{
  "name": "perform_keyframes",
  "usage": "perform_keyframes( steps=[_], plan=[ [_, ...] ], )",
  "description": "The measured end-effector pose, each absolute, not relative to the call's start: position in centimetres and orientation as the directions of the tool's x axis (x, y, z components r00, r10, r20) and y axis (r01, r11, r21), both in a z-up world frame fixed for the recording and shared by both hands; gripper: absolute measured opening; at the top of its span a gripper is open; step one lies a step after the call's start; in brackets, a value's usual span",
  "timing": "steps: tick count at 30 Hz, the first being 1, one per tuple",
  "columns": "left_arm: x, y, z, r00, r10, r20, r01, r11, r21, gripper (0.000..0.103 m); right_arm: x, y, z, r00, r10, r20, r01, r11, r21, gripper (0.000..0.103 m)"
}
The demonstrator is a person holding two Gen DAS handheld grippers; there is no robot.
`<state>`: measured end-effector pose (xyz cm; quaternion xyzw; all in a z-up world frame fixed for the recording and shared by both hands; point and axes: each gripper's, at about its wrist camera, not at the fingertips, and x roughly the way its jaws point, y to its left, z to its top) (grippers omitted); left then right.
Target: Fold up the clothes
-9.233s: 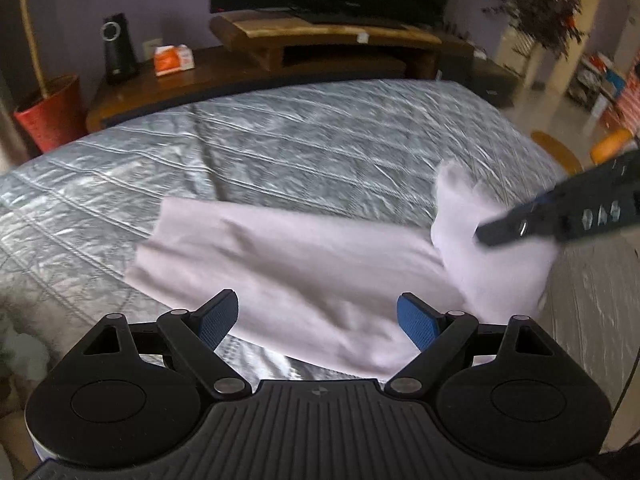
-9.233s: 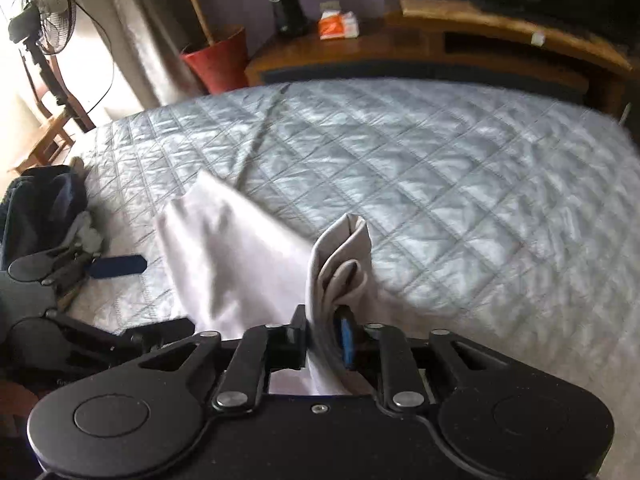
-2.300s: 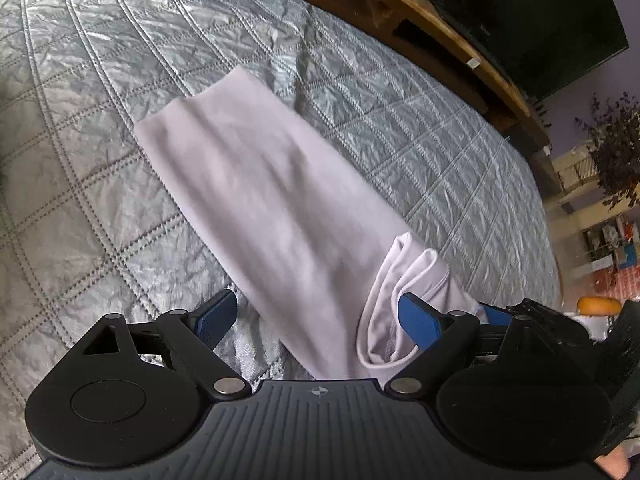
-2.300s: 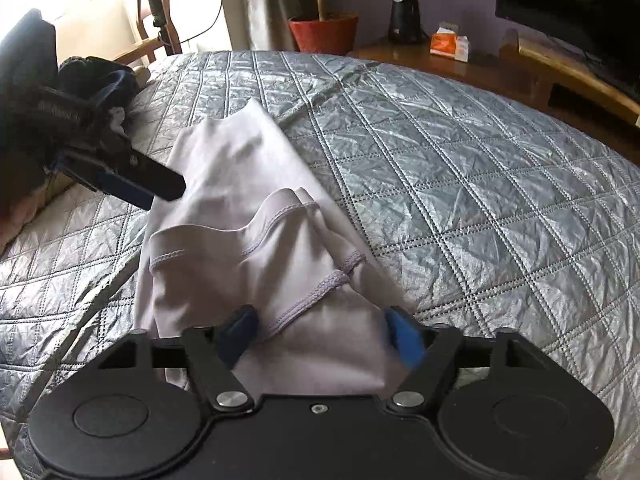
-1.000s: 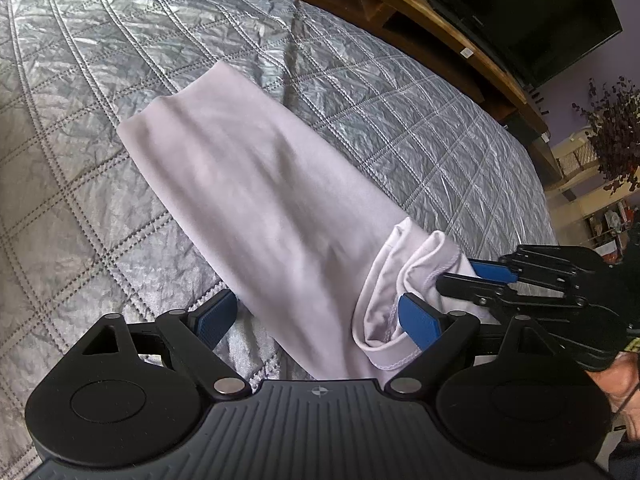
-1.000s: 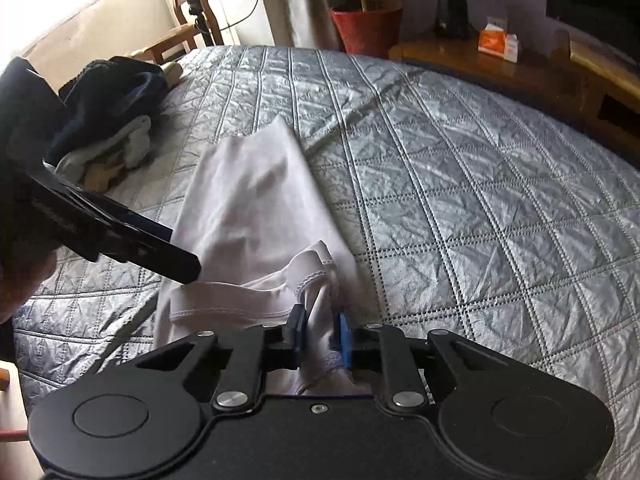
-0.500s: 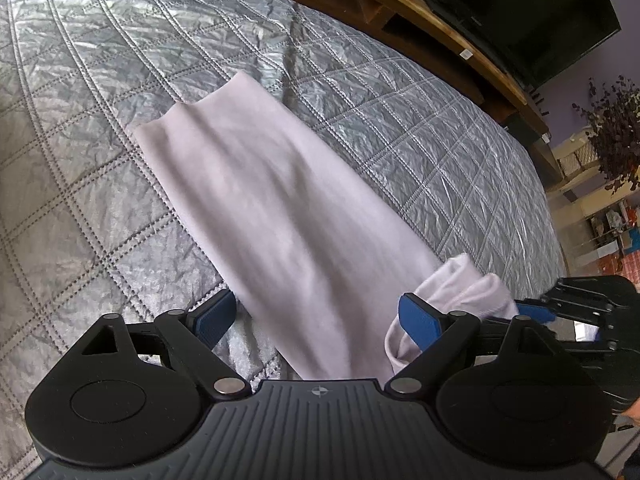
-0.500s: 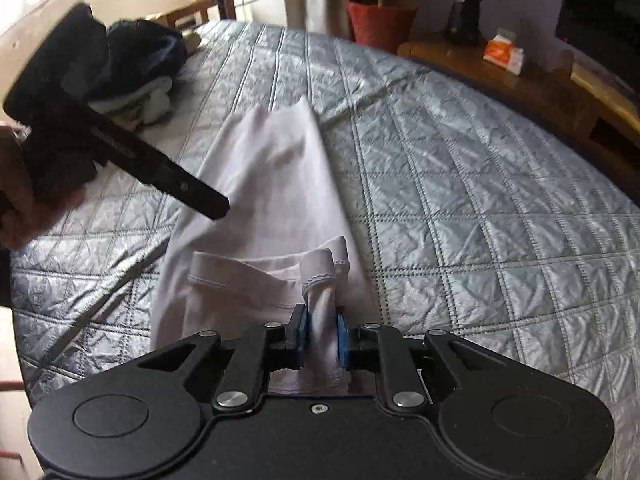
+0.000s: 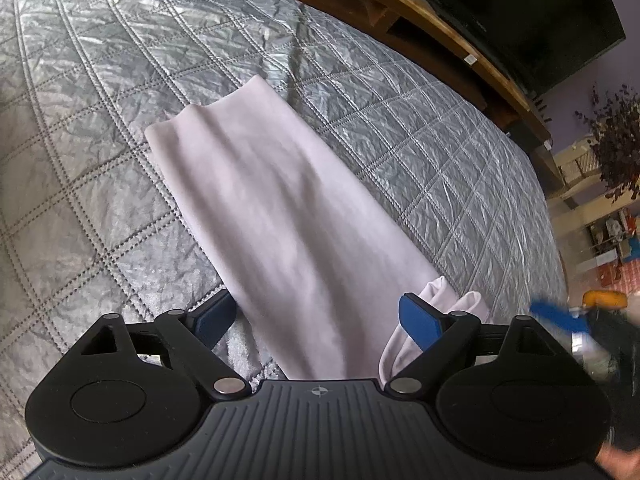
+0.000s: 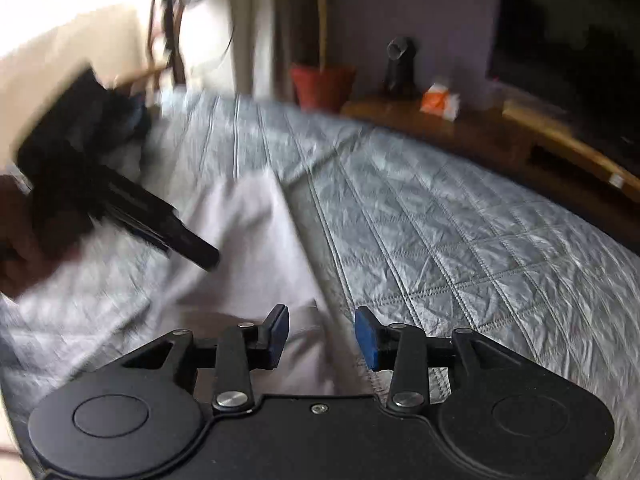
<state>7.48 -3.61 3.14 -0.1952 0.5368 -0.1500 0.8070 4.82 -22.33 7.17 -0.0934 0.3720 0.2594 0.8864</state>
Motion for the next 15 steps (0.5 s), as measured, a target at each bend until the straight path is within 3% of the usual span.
perform_keyframes(
  steps=[5,9,12,15],
  plan=[
    [7.2,-3.9,3.4,0.379,-0.449,-0.809,0.05,0.883,-0.467,0.092,2.2,-18.5,3.7,0.5,0.342,-0.796,-0.6,0.799,-0.034,0.036],
    [7.1,-3.8,3.4,0.374,-0.448,-0.812,0.051,0.884,-0.464,0.092,3.8,-17.5,2.5,0.535,0.355,-0.766,-0.53,0.848,0.022,0.036],
    [7.5,-3.1,3.6,0.391,-0.438,-0.809,0.027,0.884,-0.466,0.092,3.5,-16.8,4.0,0.589,0.322,-0.741,-0.523,0.851,-0.045,0.039],
    [7.8,-1.8,4.0,0.42,-0.419,-0.805,-0.017,0.883,-0.468,0.092,3.4,-17.2,4.1,0.608,0.347,-0.714,-0.462,0.886,0.038,0.058]
  ],
)
